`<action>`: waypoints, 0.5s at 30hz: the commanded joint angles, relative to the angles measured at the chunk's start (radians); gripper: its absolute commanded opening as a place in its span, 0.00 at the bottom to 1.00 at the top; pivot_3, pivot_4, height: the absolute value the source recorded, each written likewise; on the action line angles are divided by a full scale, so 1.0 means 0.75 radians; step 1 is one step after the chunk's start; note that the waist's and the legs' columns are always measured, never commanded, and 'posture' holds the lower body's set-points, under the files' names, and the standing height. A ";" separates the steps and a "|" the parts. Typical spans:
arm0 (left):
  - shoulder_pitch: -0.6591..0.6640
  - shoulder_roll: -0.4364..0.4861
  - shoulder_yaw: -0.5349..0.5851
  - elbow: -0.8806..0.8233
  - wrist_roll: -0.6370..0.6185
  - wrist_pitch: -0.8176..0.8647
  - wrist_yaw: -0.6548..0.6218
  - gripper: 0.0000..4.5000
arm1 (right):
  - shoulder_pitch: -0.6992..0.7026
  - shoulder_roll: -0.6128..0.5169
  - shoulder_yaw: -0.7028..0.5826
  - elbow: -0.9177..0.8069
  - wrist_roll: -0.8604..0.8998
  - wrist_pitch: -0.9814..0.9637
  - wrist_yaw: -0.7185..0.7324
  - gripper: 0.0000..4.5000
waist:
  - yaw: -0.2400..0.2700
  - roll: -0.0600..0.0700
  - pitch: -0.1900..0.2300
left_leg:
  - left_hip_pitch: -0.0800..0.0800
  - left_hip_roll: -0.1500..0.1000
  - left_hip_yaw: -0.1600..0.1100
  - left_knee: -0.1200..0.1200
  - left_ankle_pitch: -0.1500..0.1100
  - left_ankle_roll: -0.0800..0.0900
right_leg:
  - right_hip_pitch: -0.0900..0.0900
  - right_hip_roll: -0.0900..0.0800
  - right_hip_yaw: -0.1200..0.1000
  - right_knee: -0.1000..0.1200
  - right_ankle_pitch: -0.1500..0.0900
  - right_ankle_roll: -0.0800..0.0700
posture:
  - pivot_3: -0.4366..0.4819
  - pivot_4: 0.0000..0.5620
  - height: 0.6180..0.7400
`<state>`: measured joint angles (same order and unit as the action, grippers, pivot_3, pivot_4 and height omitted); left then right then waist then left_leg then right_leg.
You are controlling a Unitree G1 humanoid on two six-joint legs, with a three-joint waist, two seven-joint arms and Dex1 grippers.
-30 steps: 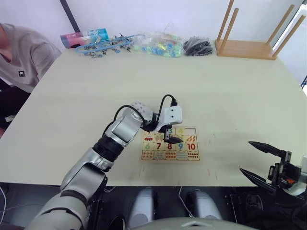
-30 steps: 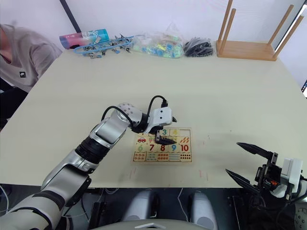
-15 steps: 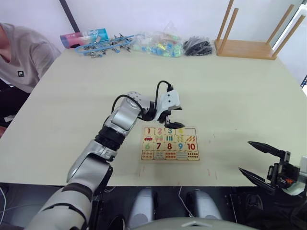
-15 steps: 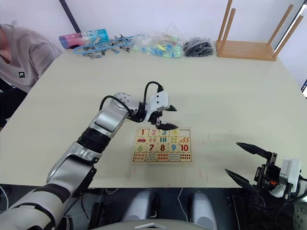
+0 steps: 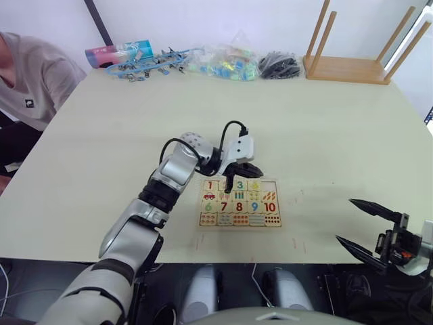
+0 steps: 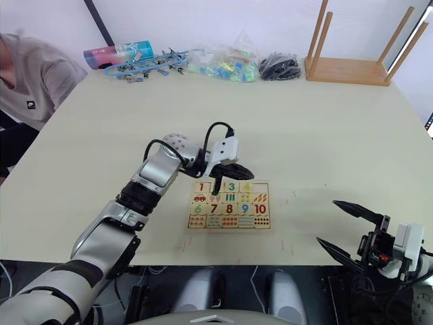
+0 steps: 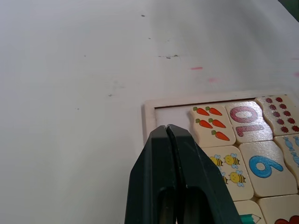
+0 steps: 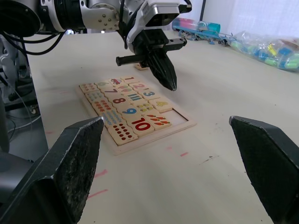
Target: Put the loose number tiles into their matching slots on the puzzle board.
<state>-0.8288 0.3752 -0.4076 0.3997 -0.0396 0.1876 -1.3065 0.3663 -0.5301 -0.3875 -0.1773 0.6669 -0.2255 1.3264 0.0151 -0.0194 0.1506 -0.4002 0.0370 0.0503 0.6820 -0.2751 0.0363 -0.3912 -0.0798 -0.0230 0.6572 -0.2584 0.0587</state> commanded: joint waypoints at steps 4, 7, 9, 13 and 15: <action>0.022 0.014 -0.029 -0.003 0.038 -0.024 -0.032 0.01 | 0.008 0.001 -0.007 -0.025 0.007 -0.030 -0.002 1.00 | 0.000 0.000 0.000 | 0.000 0.000 0.000 0.000 0.000 0.000 | 0.000 0.000 0.000 0.000 0.000 0.000 | 0.48 0.27 0.98; 0.034 0.018 -0.044 0.030 0.068 -0.057 -0.024 0.01 | 0.003 0.001 -0.005 -0.022 0.007 -0.030 -0.002 1.00 | 0.000 0.000 0.000 | 0.000 0.000 0.000 0.000 0.000 0.000 | 0.000 0.000 0.000 0.000 0.000 0.000 | 0.48 0.27 0.98; 0.045 0.021 -0.058 0.056 0.093 -0.086 -0.026 0.01 | 0.000 0.002 -0.002 -0.020 0.006 -0.030 -0.001 1.00 | 0.000 0.000 0.000 | 0.000 0.000 0.000 0.000 0.000 0.000 | 0.000 0.000 0.000 0.000 0.000 0.000 | 0.48 0.27 0.98; 0.052 0.018 -0.050 0.103 0.108 -0.101 -0.016 0.01 | -0.003 -0.003 0.001 -0.017 0.008 -0.031 -0.001 1.00 | 0.000 0.000 0.000 | 0.000 0.000 0.000 0.000 0.000 0.000 | 0.000 0.000 0.000 0.000 0.000 0.000 | 0.48 0.27 0.98; 0.052 0.017 -0.043 0.106 0.104 -0.113 -0.016 0.01 | -0.004 -0.006 0.002 -0.014 0.010 -0.033 0.000 1.00 | 0.000 0.000 0.000 | 0.000 0.000 0.000 0.000 0.000 0.000 | 0.000 0.000 0.000 0.000 0.000 0.000 | 0.48 0.27 0.98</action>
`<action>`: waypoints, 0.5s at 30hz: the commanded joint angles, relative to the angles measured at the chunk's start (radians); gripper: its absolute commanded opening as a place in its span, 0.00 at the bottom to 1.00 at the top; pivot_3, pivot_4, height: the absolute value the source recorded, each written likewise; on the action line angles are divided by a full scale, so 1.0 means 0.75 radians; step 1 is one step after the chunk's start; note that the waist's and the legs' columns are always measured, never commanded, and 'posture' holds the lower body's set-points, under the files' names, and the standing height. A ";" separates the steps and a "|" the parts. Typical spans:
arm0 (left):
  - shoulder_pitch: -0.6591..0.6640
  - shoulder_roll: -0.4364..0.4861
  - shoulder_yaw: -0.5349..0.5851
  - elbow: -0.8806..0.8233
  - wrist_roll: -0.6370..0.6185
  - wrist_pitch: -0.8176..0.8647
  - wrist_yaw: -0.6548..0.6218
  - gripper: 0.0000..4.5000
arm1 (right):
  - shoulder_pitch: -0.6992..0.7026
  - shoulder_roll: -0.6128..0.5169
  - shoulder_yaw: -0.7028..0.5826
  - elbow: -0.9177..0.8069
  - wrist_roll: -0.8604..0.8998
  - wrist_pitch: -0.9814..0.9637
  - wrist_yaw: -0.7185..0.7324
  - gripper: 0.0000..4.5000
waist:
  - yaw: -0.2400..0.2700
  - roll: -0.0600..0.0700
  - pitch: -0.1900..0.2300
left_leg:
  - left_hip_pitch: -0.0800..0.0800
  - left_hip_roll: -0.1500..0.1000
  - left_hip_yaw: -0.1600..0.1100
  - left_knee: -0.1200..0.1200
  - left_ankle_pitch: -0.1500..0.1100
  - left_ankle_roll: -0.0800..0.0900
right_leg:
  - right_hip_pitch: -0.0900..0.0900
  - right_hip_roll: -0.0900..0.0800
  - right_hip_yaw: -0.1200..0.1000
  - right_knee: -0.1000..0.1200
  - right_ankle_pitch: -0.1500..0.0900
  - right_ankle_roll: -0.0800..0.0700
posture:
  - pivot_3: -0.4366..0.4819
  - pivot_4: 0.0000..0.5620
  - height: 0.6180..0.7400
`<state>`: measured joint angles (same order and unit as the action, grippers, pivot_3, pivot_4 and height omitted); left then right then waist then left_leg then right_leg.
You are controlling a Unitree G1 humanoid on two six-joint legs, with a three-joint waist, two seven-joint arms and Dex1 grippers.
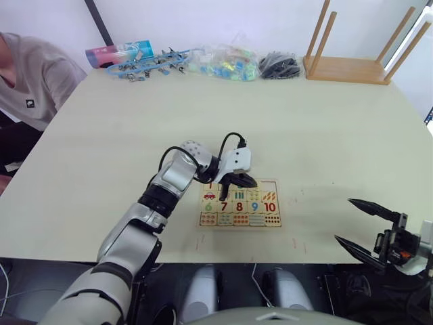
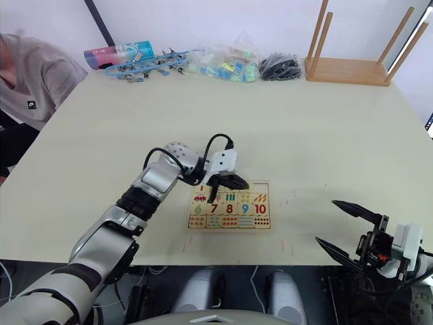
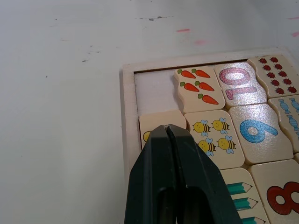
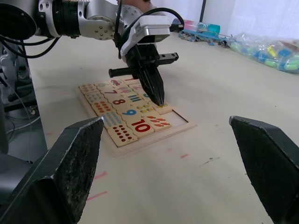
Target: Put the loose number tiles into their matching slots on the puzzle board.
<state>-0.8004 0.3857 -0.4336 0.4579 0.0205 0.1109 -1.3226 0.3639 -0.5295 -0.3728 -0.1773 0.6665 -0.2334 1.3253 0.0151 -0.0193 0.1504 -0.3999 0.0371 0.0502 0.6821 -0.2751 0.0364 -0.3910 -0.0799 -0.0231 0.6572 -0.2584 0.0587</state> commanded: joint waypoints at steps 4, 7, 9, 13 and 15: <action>0.031 -0.013 0.049 -0.049 -0.074 0.042 -0.024 0.01 | -0.004 -0.010 -0.021 -0.001 0.015 -0.021 0.004 1.00 | 0.000 0.000 0.000 | 0.000 0.000 0.000 0.000 0.000 0.000 | 0.000 0.000 0.000 0.000 0.000 0.000 | 0.48 0.27 0.98; 0.055 -0.009 0.113 -0.128 -0.148 0.095 -0.018 0.01 | -0.019 -0.006 -0.030 0.013 0.026 -0.015 -0.007 1.00 | -0.001 0.000 0.000 | 0.000 0.000 0.000 0.000 0.000 0.000 | 0.000 0.000 0.000 0.000 0.000 0.000 | 0.48 0.27 0.98; 0.077 0.008 0.151 -0.184 -0.186 0.148 -0.006 0.01 | -0.024 -0.004 -0.033 0.028 0.028 -0.015 -0.008 1.00 | 0.000 0.000 0.000 | 0.000 0.000 0.000 0.000 0.000 0.000 | 0.000 0.000 0.000 0.000 0.000 0.000 | 0.48 0.27 0.98; 0.115 0.044 0.196 -0.268 -0.224 0.229 0.032 0.01 | -0.024 -0.007 -0.034 0.063 0.023 -0.022 0.003 1.00 | -0.001 0.000 0.000 | 0.000 0.000 0.000 0.000 0.000 0.000 | 0.000 0.000 0.000 0.000 0.000 0.000 | 0.48 0.27 0.98; 0.182 0.080 0.282 -0.332 -0.290 0.252 0.057 0.01 | -0.021 -0.005 -0.039 0.081 0.024 -0.024 0.002 1.00 | -0.001 0.000 0.000 | 0.000 0.000 0.000 0.000 0.000 0.000 | 0.000 0.000 0.000 0.000 0.000 0.000 | 0.48 0.27 0.98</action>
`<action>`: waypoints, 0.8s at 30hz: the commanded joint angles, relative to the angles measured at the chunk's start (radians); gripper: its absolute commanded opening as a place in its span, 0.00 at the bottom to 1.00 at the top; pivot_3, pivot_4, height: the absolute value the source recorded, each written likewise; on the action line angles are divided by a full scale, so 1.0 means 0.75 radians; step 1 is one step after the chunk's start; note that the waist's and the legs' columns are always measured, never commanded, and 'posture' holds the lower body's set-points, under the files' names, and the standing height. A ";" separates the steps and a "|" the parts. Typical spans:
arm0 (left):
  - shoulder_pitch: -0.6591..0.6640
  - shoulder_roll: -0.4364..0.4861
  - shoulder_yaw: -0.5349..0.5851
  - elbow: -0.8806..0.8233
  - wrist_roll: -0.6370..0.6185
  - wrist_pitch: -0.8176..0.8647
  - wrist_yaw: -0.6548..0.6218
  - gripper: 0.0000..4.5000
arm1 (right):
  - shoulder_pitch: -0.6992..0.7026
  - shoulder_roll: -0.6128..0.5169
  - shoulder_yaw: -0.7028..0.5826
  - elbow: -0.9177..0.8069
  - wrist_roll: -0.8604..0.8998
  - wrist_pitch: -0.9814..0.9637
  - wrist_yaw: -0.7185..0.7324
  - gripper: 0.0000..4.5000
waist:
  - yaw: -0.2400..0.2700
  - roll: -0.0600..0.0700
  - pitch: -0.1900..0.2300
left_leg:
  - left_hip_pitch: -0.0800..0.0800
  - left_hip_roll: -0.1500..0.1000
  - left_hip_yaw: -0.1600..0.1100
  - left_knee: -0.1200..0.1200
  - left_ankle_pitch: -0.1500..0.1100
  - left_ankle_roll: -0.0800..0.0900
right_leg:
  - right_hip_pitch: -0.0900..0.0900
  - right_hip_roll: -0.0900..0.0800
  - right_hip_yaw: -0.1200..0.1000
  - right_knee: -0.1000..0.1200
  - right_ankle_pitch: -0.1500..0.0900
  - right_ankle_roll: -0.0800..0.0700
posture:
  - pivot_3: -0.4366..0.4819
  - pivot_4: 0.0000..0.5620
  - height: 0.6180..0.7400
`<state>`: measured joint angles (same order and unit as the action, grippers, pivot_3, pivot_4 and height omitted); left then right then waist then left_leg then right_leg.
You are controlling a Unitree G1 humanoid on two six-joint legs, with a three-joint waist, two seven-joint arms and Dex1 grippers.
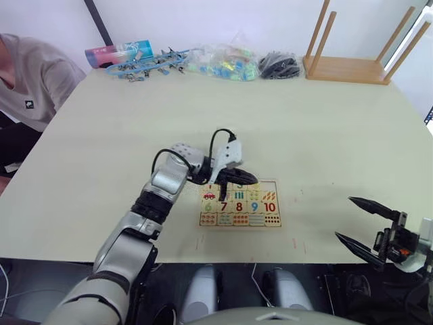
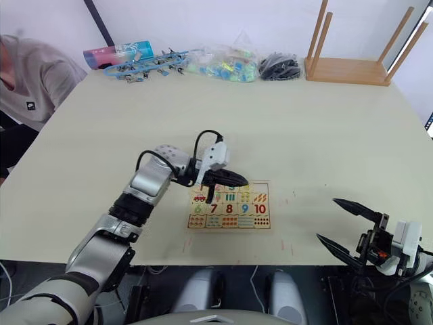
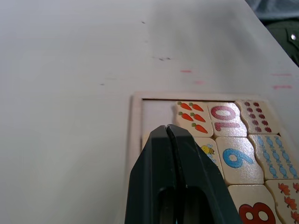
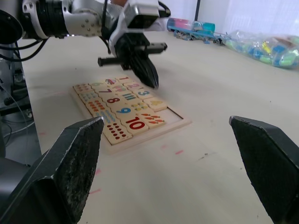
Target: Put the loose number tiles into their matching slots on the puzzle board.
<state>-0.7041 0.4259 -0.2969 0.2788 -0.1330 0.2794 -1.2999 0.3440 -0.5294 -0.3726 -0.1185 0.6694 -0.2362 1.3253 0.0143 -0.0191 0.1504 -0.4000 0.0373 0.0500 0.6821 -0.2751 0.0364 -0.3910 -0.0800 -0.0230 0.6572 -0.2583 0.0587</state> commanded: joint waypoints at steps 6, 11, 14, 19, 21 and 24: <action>0.262 0.141 0.253 -0.220 -0.182 -0.047 0.043 0.01 | -0.003 -0.019 -0.059 0.048 0.030 -0.013 0.000 1.00 | -0.001 0.001 0.000 | 0.001 0.000 -0.002 0.000 0.000 0.000 | 0.000 0.001 0.002 0.001 0.000 0.000 | 0.48 0.27 0.98; 0.430 0.215 0.414 -0.289 -0.257 -0.033 0.136 0.01 | -0.013 -0.047 -0.088 0.094 0.036 -0.005 0.014 1.00 | 0.002 0.001 0.000 | 0.001 0.001 -0.002 0.000 0.000 0.000 | 0.000 0.000 0.002 0.000 0.000 0.000 | 0.48 0.27 0.98; 0.519 0.239 0.515 -0.270 -0.308 -0.085 0.153 0.01 | -0.012 -0.061 -0.102 0.113 0.035 -0.005 0.017 1.00 | 0.000 0.001 0.000 | 0.001 0.001 -0.002 0.000 0.000 0.000 | 0.000 -0.001 0.002 0.000 0.000 0.000 | 0.48 0.27 0.98; 0.667 0.287 0.649 -0.220 -0.337 -0.139 0.194 0.09 | 0.000 -0.077 -0.137 0.143 0.042 -0.004 0.020 1.00 | -0.001 0.001 0.000 | 0.002 0.002 -0.001 -0.001 0.000 0.000 | 0.000 -0.001 0.002 0.000 0.000 0.000 | 0.48 0.27 0.98; 0.733 0.309 0.708 -0.203 -0.351 -0.173 0.195 0.25 | 0.007 -0.083 -0.154 0.156 0.044 -0.002 0.026 1.00 | -0.001 0.001 0.000 | 0.002 0.001 -0.001 -0.001 0.000 0.000 | 0.000 -0.001 0.002 0.000 0.000 0.000 | 0.48 0.27 0.98; 0.799 0.330 0.750 -0.198 -0.350 -0.222 0.199 0.47 | 0.013 -0.090 -0.169 0.170 0.049 0.001 0.036 1.00 | -0.001 0.001 0.000 | 0.002 0.003 -0.001 -0.001 0.000 0.000 | 0.000 -0.001 0.002 0.000 0.000 0.000 | 0.48 0.27 0.98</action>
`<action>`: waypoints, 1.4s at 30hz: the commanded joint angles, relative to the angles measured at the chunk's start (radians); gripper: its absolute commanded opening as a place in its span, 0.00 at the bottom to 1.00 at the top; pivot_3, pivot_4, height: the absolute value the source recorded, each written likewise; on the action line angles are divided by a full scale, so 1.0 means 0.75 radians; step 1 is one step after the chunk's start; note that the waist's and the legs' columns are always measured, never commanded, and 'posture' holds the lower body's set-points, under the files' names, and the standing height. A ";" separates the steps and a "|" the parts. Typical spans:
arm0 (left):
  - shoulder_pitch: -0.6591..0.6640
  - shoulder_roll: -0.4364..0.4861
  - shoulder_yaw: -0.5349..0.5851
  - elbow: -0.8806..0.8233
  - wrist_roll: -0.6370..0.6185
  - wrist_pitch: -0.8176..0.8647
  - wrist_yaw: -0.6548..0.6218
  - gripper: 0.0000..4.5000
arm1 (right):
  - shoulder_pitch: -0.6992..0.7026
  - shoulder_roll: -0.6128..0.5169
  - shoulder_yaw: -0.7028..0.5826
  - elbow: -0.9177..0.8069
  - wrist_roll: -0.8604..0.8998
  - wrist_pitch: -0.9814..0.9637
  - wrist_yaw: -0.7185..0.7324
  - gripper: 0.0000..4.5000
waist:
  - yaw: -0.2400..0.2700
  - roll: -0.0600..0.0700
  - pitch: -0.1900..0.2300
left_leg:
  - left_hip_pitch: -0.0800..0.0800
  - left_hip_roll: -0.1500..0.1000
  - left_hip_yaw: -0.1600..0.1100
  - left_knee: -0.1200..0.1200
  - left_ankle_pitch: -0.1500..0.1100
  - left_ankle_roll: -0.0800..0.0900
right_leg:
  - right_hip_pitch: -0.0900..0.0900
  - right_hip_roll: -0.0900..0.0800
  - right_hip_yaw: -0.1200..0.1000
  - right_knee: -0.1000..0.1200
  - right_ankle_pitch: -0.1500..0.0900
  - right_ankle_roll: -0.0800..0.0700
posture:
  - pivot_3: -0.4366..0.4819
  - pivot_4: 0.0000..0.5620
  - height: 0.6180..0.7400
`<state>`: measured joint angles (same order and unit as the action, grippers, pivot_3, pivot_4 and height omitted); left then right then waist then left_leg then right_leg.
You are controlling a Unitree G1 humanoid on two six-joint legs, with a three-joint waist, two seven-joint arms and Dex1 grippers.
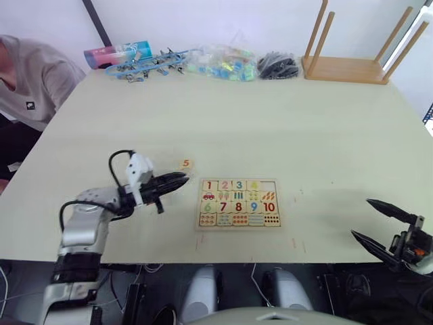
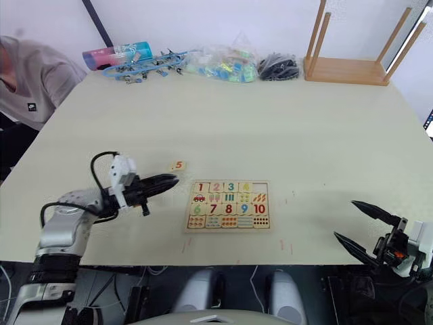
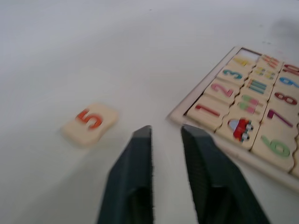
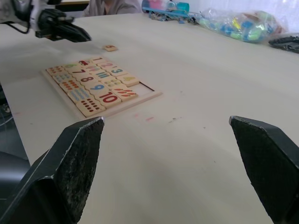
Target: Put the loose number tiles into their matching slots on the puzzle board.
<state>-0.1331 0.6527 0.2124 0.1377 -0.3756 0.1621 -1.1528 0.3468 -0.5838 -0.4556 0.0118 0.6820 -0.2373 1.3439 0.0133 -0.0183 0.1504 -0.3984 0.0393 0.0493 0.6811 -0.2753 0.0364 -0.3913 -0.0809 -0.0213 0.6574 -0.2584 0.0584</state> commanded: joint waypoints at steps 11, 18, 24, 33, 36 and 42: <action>0.229 0.107 0.250 0.068 -0.095 -0.119 -0.028 0.98 | 0.018 -0.017 -0.086 0.049 0.015 -0.005 0.018 1.00 | 0.000 0.000 0.000 | 0.001 0.000 0.000 -0.002 0.000 0.000 | 0.000 -0.002 -0.001 0.000 0.000 0.000 | 0.48 0.27 0.98; 0.251 0.107 0.240 0.042 -0.101 -0.134 -0.045 0.98 | 0.018 -0.001 -0.075 0.062 -0.012 -0.029 0.002 1.00 | 0.001 0.000 0.000 | 0.001 0.000 0.000 -0.003 0.000 0.000 | 0.000 -0.003 -0.002 0.000 0.000 0.000 | 0.48 0.27 0.98; 0.257 0.110 0.231 0.033 -0.098 -0.135 -0.050 0.98 | 0.021 0.008 -0.071 0.054 -0.016 -0.032 -0.005 1.00 | 0.001 0.000 0.000 | 0.001 0.000 0.001 -0.003 0.000 0.000 | 0.000 -0.003 -0.001 0.000 0.000 0.000 | 0.48 0.27 0.98; 0.247 0.106 0.199 0.006 -0.090 -0.125 -0.045 0.98 | 0.025 0.028 -0.059 0.035 -0.024 -0.033 -0.012 1.00 | 0.001 0.000 0.000 | 0.001 0.000 0.001 -0.003 0.000 0.000 | 0.000 -0.003 -0.001 0.000 0.000 0.000 | 0.48 0.27 0.98; 0.244 0.111 0.193 0.010 -0.092 -0.127 -0.043 0.98 | 0.026 0.030 -0.058 0.035 -0.026 -0.033 -0.010 1.00 | 0.001 0.000 0.000 | 0.001 0.000 0.001 -0.003 0.000 0.000 | 0.000 -0.003 -0.002 0.000 0.000 0.000 | 0.48 0.27 0.98; 0.224 0.120 0.183 0.021 -0.088 -0.127 -0.047 0.98 | 0.027 0.036 -0.051 0.027 -0.025 -0.029 -0.009 1.00 | 0.001 0.000 0.000 | 0.001 0.000 0.001 -0.003 0.000 0.000 | 0.000 -0.003 -0.002 0.000 0.000 0.000 | 0.48 0.27 0.98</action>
<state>0.0422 0.7214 0.3436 0.1684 -0.4344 0.0777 -1.1833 0.3635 -0.5565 -0.4845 0.0567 0.6560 -0.2458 1.3379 0.0141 -0.0184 0.1502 -0.3978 0.0393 0.0498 0.6787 -0.2754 0.0365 -0.3913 -0.0833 -0.0225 0.6571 -0.2584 0.0583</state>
